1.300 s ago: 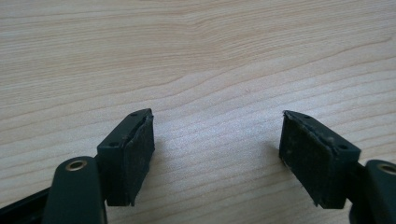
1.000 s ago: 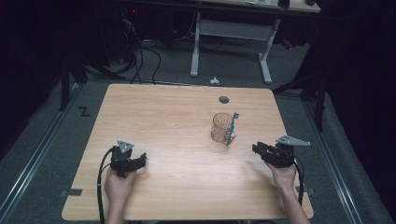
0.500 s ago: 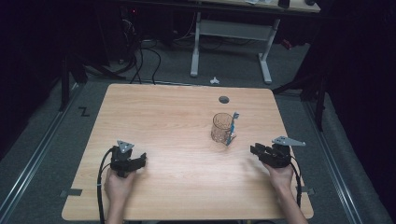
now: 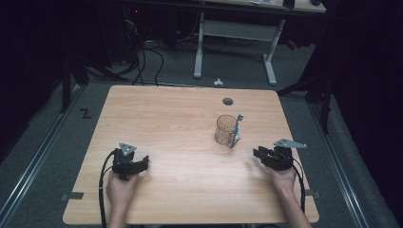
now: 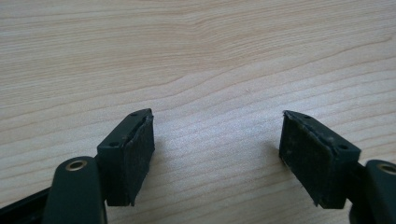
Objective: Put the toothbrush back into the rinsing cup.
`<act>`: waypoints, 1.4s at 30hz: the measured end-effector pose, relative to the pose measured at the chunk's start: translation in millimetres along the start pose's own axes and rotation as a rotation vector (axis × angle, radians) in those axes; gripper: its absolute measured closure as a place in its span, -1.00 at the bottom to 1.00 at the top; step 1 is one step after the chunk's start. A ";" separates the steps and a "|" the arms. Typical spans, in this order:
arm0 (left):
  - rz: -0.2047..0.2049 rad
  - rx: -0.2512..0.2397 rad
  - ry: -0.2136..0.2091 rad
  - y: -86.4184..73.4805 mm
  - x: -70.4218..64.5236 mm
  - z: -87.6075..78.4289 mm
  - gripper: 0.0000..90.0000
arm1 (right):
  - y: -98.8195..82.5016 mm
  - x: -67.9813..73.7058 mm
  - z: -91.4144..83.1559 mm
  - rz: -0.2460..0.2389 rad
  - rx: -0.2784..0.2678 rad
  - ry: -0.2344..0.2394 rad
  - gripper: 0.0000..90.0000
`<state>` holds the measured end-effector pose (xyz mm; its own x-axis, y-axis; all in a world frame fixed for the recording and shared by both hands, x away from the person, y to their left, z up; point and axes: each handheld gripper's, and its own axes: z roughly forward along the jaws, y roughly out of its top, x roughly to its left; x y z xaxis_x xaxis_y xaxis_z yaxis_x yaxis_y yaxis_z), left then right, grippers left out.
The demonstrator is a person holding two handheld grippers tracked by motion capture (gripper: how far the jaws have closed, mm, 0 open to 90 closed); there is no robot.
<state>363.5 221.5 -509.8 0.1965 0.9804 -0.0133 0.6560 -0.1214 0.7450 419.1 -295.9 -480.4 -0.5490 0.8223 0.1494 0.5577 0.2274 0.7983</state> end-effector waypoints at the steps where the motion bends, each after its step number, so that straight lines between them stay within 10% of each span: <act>1: 0.000 0.000 0.000 0.0 0.0 0.0 -0.40 | -0.4 -0.4 1.2 0.000 0.001 -0.004 0.44; 42: 0.000 0.000 0.000 0.0 0.0 0.0 -0.40 | -8.9 1.0 25.7 -0.080 0.095 -0.133 0.20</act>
<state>363.5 221.5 -509.9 0.1962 0.9805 -0.0136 0.6558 -0.1209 0.7452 429.6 -283.7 -502.3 -0.5099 0.8602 0.0042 0.5759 0.3377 0.7445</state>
